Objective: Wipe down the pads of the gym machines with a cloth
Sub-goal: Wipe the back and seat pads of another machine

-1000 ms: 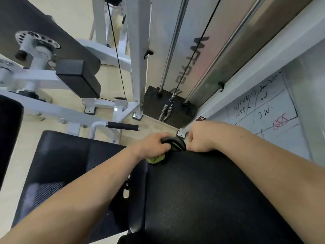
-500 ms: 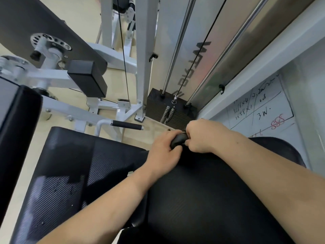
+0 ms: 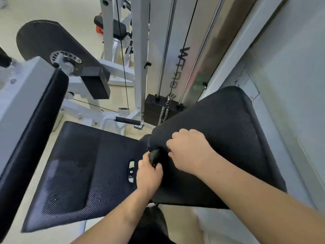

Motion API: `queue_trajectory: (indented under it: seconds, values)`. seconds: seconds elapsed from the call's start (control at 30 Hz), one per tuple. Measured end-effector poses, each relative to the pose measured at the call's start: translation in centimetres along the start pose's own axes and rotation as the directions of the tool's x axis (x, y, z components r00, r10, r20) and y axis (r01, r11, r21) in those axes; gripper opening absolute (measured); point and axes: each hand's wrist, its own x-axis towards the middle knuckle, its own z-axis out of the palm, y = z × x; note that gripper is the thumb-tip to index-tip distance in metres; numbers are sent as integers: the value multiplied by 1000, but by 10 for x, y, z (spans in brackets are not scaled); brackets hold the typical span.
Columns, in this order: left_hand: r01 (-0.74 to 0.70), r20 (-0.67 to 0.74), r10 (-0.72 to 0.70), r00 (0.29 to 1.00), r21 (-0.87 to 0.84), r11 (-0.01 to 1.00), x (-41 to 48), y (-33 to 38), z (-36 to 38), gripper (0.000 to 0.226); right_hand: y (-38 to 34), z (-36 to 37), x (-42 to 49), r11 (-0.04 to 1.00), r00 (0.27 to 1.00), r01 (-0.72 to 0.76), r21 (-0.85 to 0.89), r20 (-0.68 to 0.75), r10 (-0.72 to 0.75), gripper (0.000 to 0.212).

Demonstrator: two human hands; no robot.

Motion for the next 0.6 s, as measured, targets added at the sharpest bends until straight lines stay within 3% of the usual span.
queue_trajectory:
  seconds: [0.1,0.17,0.27,0.33,0.4,0.47,0.53,0.6]
  values:
    - [-17,39,23,999,-149,989,-68,-32,-2,32,-40,30,-56,974,990,-45,224,-121,73,24]
    - [58,113,-29,993,-267,962,-101,-46,-11,15,-64,48,-94,866,968,-147,478,-109,224,23]
    - [132,106,-93,990,-461,878,-130,-49,-25,18,-90,77,-135,572,915,-295,766,55,400,23]
    - [45,68,-15,998,-451,892,-160,-37,-33,19,-102,85,-158,320,873,-318,892,145,466,20]
    - [-3,189,105,976,-475,880,-191,-25,-30,17,-112,91,-176,29,850,-292,956,246,466,27]
    - [92,422,182,888,-551,830,-217,-13,-31,29,-120,96,-196,-191,816,-196,962,268,512,58]
    - [191,624,242,743,-544,817,-224,-8,-38,44,-124,105,-211,-277,713,-96,956,260,652,48]
    - [87,726,302,618,-445,892,-217,-1,-46,41,-127,108,-226,-335,536,-39,941,303,788,33]
